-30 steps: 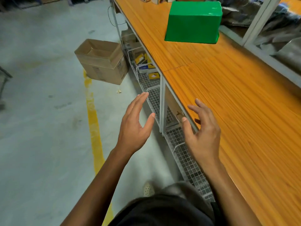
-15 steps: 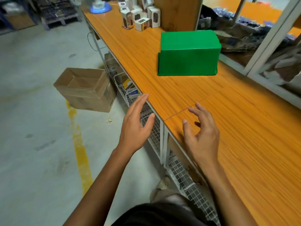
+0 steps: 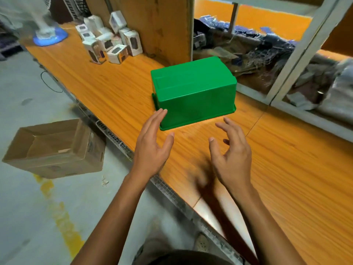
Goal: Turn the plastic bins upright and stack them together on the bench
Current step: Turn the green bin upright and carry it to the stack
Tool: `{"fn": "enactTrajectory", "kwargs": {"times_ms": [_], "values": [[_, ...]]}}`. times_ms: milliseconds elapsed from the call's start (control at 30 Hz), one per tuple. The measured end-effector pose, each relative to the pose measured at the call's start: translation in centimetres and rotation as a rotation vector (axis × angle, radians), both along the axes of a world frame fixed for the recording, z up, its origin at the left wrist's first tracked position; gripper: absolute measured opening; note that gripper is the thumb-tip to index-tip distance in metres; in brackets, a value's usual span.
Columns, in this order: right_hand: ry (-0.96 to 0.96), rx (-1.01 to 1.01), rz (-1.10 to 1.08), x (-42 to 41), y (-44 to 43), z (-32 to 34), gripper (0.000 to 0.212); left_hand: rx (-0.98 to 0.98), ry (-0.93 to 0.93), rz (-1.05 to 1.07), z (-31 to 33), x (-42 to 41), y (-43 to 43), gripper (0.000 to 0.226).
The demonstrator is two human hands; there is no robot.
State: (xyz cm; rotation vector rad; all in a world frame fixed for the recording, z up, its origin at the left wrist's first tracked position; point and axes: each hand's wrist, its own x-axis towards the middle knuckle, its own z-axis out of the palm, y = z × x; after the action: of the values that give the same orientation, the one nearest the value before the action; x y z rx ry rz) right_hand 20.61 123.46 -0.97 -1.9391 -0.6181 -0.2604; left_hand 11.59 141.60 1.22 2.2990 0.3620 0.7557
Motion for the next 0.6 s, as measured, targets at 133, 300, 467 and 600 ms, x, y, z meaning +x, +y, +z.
{"fn": "enactTrajectory", "kwargs": {"times_ms": [133, 300, 467, 600], "values": [[0.022, -0.034, -0.107, 2.0, 3.3, -0.7, 0.038, 0.035, -0.001, -0.108, -0.7, 5.1, 4.3, 0.054], [0.049, -0.044, -0.257, 4.4, 9.3, -1.0, 0.04, 0.055, -0.024, -0.252, -0.7, 12.5, 10.5, 0.052], [0.092, -0.183, -0.367, 8.1, 15.6, -1.0, 0.048, 0.085, 0.049, -0.371, -0.1, 21.4, 16.5, 0.051], [0.226, -0.243, -0.503, 10.9, 19.3, -1.5, 0.079, 0.214, 0.159, -0.449, 0.5, 28.0, 19.9, 0.054]]}}
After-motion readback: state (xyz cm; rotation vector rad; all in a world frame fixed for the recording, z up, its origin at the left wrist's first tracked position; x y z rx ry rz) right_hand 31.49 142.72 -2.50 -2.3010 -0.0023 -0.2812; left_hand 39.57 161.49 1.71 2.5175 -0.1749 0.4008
